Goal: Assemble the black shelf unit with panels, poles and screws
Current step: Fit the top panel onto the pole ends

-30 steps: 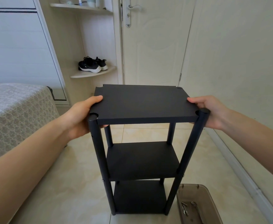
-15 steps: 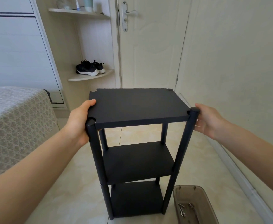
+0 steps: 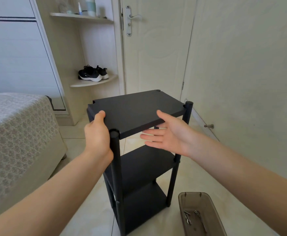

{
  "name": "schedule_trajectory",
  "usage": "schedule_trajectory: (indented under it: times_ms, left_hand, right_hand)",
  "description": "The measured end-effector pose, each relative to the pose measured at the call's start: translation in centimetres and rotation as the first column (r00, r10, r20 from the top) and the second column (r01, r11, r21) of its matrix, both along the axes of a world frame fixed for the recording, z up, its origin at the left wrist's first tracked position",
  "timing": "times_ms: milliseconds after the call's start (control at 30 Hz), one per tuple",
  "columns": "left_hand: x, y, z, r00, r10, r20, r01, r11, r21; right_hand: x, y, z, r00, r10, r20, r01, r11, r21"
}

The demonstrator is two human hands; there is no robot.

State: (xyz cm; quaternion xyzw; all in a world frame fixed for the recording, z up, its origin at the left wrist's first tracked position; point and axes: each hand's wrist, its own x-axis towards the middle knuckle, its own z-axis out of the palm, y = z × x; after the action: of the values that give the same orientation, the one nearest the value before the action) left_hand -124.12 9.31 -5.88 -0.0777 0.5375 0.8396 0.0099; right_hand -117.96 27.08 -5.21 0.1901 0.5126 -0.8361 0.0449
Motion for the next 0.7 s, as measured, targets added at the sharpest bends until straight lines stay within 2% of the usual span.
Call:
schedule_trajectory:
  times_ms: [167, 300, 467, 533, 600, 700]
  left_hand:
    - [1.2, 0.2, -0.5, 0.999, -0.039, 0.011, 0.04, 0.999, -0.028]
    - [1.0, -1.7, -0.2, 0.994, -0.111, 0.012, 0.111, 0.978, -0.175]
    - [-2.4, -4.4, 0.3, 0.978, 0.135, -0.159, -0.184, 0.916, -0.357]
    - [-4.1, -5.1, 0.4, 0.96, 0.144, -0.24, -0.238, 0.871, -0.43]
    - [-5.3, -5.2, 0.6, 0.969, -0.001, -0.246, -0.125, 0.858, -0.498]
    - [-5.9, -4.6, 0.5, 0.931, -0.348, -0.106, 0.249, 0.821, -0.513]
  right_hand:
    - [-0.8, -1.3, 0.2, 0.99, -0.086, -0.111, 0.077, 0.993, -0.086]
    - [-0.5, -1.0, 0.2, 0.987, -0.106, -0.124, 0.089, 0.987, -0.136]
    - [-0.8, -0.4, 0.6, 0.98, -0.117, -0.16, 0.106, 0.992, -0.075]
    - [-0.7, 0.0, 0.6, 0.981, -0.112, -0.156, 0.104, 0.993, -0.058]
    - [-0.5, 0.5, 0.6, 0.984, -0.102, -0.149, 0.094, 0.994, -0.056]
    - [0.1, 1.6, 0.5, 0.983, -0.096, -0.159, 0.09, 0.995, -0.043]
